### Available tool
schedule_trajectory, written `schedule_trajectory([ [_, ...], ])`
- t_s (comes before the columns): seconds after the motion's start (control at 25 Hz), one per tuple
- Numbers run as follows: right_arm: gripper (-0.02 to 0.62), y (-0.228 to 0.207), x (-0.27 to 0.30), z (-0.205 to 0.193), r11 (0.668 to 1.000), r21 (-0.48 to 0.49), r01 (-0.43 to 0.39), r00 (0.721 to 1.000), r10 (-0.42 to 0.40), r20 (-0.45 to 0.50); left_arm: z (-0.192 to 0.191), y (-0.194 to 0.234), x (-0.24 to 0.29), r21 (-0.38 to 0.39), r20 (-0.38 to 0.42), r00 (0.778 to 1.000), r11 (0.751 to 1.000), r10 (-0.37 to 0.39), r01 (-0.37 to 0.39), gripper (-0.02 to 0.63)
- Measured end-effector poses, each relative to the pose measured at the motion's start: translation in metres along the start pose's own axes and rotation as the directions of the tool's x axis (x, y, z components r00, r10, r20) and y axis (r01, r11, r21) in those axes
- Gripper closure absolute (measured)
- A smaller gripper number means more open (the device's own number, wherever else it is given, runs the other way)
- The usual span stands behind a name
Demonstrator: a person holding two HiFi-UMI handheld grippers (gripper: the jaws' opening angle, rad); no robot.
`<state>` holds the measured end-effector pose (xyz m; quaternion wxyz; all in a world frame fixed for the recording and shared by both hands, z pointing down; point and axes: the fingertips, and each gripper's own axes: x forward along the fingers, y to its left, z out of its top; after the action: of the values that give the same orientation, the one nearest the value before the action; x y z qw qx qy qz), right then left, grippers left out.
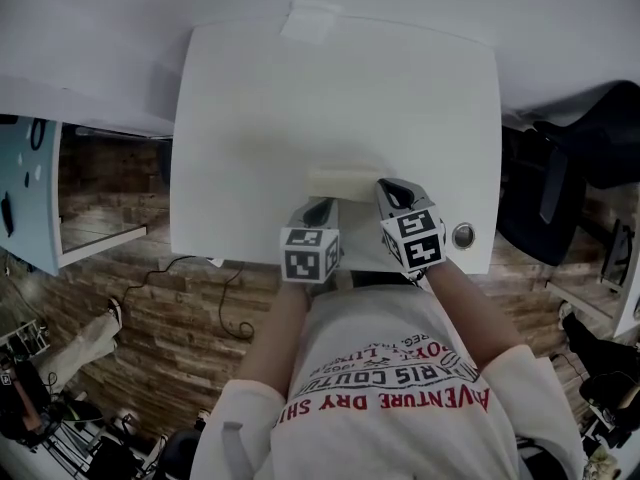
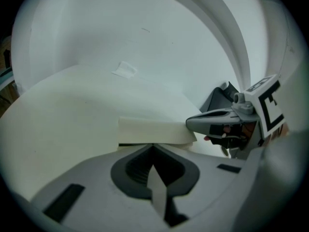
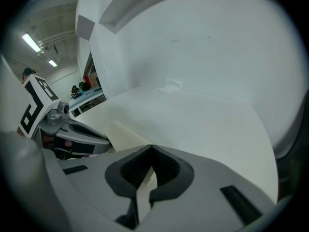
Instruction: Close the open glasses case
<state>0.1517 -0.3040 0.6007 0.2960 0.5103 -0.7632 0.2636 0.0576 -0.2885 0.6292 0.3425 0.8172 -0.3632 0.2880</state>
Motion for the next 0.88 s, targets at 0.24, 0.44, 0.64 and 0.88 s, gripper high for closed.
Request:
schedule_trajectory([
  [0.24, 0.583, 0.004, -0.001, -0.006, 1.0, 0.008, 0.001, 1.0, -0.001, -0.007, -0.008, 0.001, -0.002, -0.006, -0.023, 1.0, 1.0, -0.002, 0.002, 0.609],
  [0.44, 0.583, 0.004, -0.001, -0.008, 1.0, 0.01, 0.015, 1.0, -0.015, 0.01, -0.009, 0.0, -0.005, 0.002, -0.016, 1.0, 1.0, -0.001, 0.001, 0.609],
  [0.64, 0.583, 0.003, 0.001, -0.007, 0.999, 0.027, 0.027, 0.999, -0.027, 0.018, -0.01, 0.007, -0.009, 0.001, -0.011, 1.0, 1.0, 0.002, -0.002, 0.609],
  [0.88, 0.583, 0.008, -0.021, 0.024, 0.998, 0.055, 0.037, 0.992, -0.043, 0.121, 0.02, 0.003, -0.029, 0.027, 0.075, 0.997, 1.0, 0.0, -0.002, 0.609],
])
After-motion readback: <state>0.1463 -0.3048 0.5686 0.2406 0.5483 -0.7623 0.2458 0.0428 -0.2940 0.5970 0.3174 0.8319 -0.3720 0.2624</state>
